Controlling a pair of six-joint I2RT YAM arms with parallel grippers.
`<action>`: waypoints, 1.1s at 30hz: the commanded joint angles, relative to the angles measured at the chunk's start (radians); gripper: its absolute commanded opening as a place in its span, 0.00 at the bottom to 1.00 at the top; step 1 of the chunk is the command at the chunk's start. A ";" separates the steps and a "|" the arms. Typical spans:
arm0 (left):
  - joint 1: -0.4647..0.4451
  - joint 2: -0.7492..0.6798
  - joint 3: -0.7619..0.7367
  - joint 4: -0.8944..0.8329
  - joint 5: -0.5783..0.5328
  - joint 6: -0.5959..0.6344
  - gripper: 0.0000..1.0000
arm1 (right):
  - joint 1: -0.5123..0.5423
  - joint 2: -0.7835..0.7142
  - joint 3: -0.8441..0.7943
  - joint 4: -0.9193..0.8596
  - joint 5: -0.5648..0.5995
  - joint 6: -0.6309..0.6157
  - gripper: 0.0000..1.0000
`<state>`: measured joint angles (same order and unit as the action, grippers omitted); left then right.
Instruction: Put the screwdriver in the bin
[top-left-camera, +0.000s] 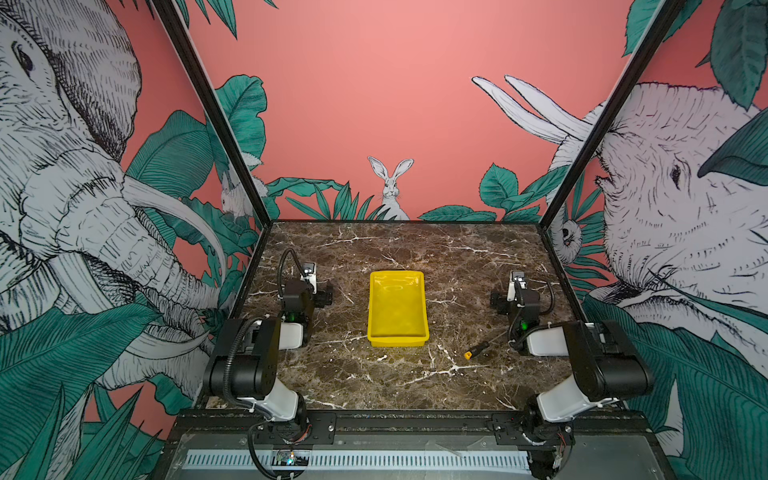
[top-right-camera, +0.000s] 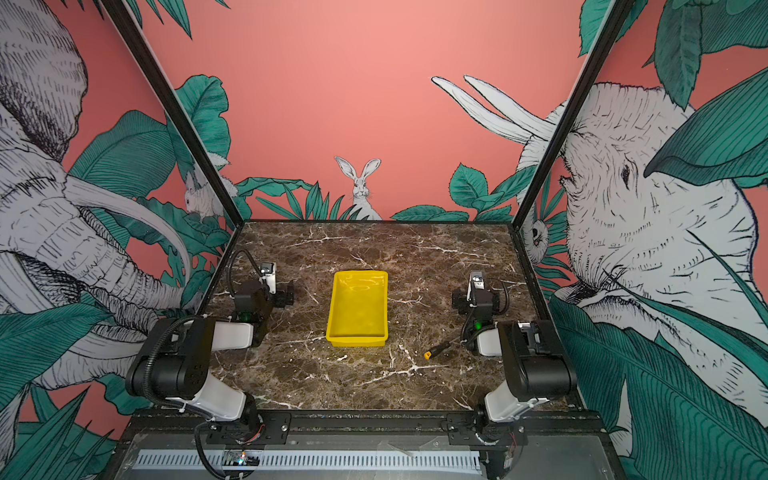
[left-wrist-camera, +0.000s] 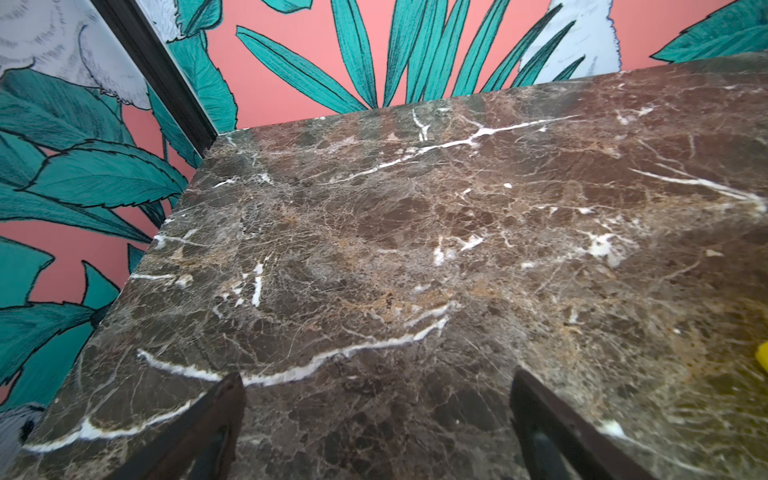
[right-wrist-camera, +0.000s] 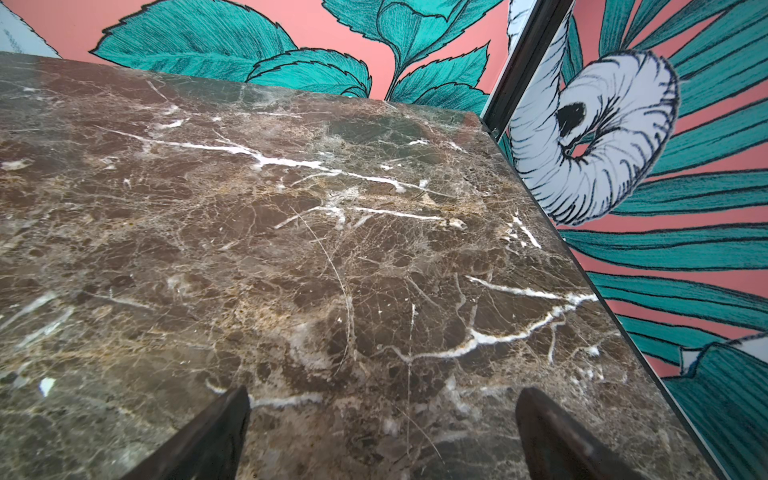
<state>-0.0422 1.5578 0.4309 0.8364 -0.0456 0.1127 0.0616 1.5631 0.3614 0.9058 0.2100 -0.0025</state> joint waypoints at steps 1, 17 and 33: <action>0.004 -0.009 -0.011 0.018 -0.017 -0.011 1.00 | -0.011 -0.013 0.021 0.025 -0.013 0.012 0.99; 0.000 -0.009 -0.015 0.037 -0.029 -0.009 1.00 | -0.011 -0.190 0.109 -0.313 0.039 0.056 0.99; -0.062 -0.389 0.842 -1.542 0.078 -0.373 1.00 | 0.064 -0.491 0.573 -1.532 -0.075 0.980 0.99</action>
<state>-0.0723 1.1313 1.2308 -0.3401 -0.0952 -0.1944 0.0937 1.0805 0.9573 -0.4240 0.1875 0.7525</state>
